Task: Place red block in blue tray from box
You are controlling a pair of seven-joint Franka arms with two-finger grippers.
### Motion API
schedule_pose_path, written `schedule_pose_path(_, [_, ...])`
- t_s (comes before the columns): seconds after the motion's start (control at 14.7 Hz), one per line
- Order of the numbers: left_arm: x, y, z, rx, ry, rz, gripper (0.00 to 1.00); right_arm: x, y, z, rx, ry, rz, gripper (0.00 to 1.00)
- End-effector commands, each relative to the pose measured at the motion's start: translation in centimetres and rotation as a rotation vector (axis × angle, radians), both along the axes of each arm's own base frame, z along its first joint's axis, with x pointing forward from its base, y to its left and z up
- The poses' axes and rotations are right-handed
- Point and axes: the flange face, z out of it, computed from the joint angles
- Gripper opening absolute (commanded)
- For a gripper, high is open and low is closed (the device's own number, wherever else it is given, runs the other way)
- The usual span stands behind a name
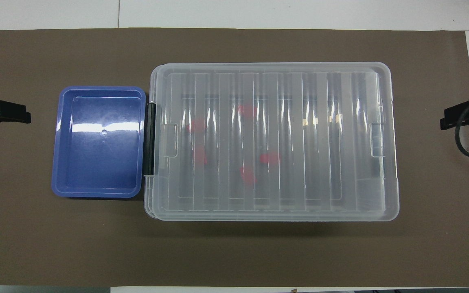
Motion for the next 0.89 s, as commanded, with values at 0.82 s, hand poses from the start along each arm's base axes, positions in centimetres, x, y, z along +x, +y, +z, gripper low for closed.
schedule_pose_path(0.82, [0.1,0.3,0.1,-0.017,0.013,-0.002,1.0,-0.3,1.2,-0.2,0.015,0.001,0.019,1.0])
